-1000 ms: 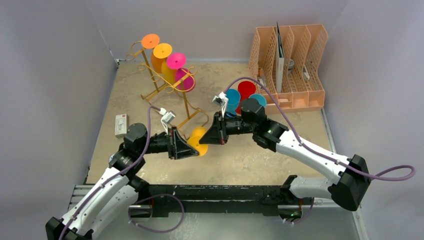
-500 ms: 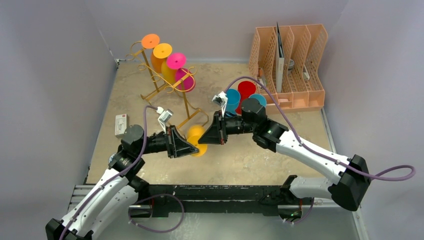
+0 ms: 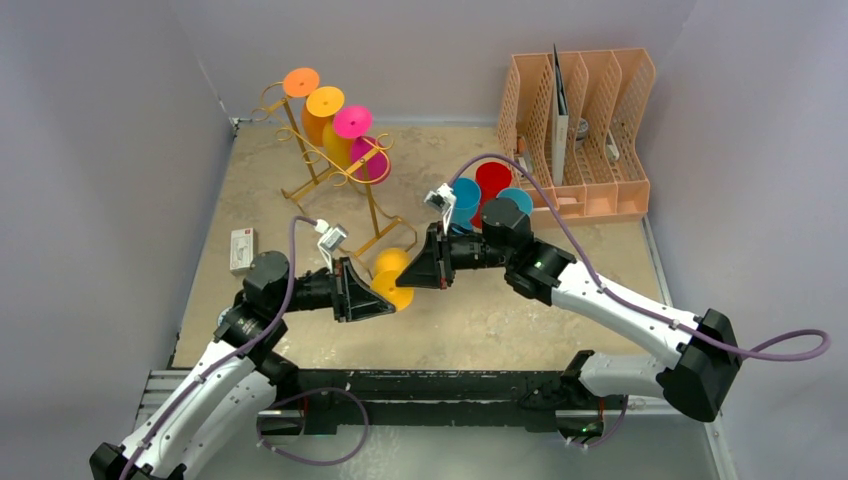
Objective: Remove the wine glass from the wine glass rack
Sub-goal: Place the wine glass at the center of the board.
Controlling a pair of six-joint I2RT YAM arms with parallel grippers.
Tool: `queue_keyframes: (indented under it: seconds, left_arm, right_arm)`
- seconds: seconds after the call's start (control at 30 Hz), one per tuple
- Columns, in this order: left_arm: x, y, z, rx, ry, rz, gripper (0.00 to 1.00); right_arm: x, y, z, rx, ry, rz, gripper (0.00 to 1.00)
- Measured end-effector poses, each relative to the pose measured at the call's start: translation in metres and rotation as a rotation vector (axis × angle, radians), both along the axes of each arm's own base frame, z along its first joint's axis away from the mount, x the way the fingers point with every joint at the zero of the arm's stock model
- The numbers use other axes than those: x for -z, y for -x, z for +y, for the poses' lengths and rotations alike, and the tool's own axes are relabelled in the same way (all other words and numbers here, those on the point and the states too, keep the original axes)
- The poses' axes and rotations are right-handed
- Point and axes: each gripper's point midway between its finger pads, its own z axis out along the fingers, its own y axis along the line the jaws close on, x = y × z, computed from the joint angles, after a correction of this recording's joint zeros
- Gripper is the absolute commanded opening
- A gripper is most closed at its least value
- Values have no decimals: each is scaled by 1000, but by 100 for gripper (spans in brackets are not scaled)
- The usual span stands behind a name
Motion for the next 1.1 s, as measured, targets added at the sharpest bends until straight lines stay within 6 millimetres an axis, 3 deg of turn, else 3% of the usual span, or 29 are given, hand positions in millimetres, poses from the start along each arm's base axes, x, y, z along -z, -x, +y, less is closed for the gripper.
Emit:
queue_keyframes:
  seconds: [0.1, 0.23, 0.43, 0.5, 0.6, 0.67, 0.73, 0.9, 1.1]
  left_arm:
    - [2, -1, 0, -6, -6, 9, 22]
    - [0, -2, 0, -13, -1, 1, 26]
    - [-5, -9, -3, -25, 18, -22, 21]
    - [-9, -10, -3, -26, 32, -26, 16]
    - [-10, -11, -4, -32, 51, -28, 0]
    - [-9, -12, -4, -35, 54, -21, 0]
    - [-8, -11, -4, -36, 54, -14, 0]
    - [2, -11, -3, -38, 19, -5, 0]
    - [29, -6, 4, -33, -100, 15, 0]
  right_arm:
    - [1, 0, 0, -1, 1, 0, 0]
    - [1, -1, 0, 4, -1, 0, 0]
    - [1, -1, 0, 6, -2, -2, 0]
    - [1, -1, 0, 6, -2, -2, 0]
    - [0, -1, 1, 3, -7, -3, 0]
    - [0, 0, 1, -1, -9, -5, 2]
    - [0, 0, 1, -4, -9, -9, 10]
    - [0, 1, -1, -5, -4, -10, 46]
    - [-9, 8, -14, 2, 7, -58, 60]
